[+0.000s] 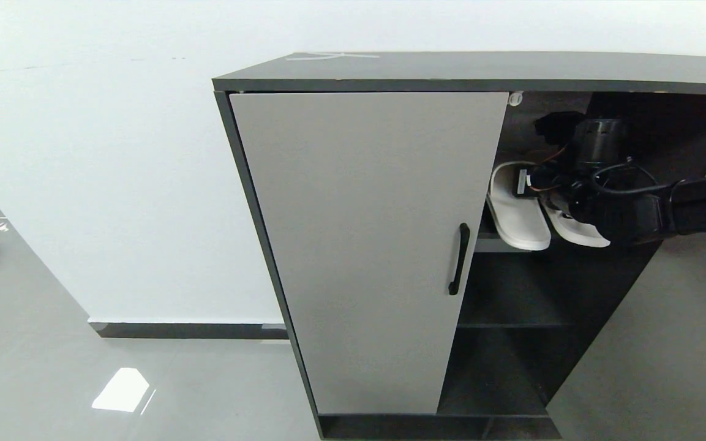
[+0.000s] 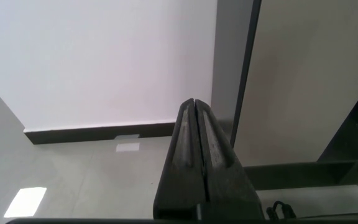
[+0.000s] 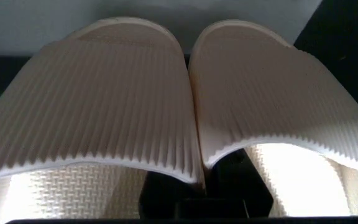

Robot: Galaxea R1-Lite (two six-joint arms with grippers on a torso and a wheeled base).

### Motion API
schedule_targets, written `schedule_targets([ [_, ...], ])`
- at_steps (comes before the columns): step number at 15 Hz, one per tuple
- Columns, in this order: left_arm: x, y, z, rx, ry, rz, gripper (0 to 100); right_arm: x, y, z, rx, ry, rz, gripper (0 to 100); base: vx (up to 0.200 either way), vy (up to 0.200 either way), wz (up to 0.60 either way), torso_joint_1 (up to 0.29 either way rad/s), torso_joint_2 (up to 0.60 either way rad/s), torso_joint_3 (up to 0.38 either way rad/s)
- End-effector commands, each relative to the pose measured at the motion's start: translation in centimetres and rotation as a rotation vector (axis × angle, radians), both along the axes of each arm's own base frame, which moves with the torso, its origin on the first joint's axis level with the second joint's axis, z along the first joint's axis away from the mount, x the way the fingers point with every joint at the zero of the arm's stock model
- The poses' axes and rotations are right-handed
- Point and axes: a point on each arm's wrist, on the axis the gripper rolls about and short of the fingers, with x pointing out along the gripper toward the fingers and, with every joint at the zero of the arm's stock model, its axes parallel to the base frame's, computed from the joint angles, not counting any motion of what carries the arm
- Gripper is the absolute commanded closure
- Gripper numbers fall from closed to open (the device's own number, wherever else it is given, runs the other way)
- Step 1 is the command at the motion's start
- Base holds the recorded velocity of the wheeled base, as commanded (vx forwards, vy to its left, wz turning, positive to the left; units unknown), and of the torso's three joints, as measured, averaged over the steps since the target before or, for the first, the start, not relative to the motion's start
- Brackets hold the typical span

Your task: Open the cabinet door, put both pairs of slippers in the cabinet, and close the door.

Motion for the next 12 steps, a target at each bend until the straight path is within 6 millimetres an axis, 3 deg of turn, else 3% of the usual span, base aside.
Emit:
schedule_targets([
  [1, 0.0, 0.0, 0.0, 0.0, 0.001, 0.0, 100, 0.3, 0.1, -0.4, -0.001, 0.006, -0.001, 100, 0.0, 0.0, 0.0, 0.0, 0.0, 0.0],
  [6, 0.0, 0.0, 0.0, 0.0, 0.001, 0.0, 100, 0.5, 0.0, -0.7, -0.002, 0.016, -0.002, 100, 0.0, 0.0, 0.0, 0.0, 0.0, 0.0],
  [7, 0.0, 0.0, 0.0, 0.0, 0.001, 0.0, 100, 0.5, 0.0, -0.8, -0.003, 0.019, -0.004, 0, 0.0, 0.0, 0.0, 0.0, 0.0, 0.0],
  [12, 0.0, 0.0, 0.0, -0.002, 0.001, -0.001, 100, -0.9, -0.2, -0.1, -0.002, 0.019, 0.0, 0, 0.0, 0.0, 0.0, 0.0, 0.0, 0.0],
])
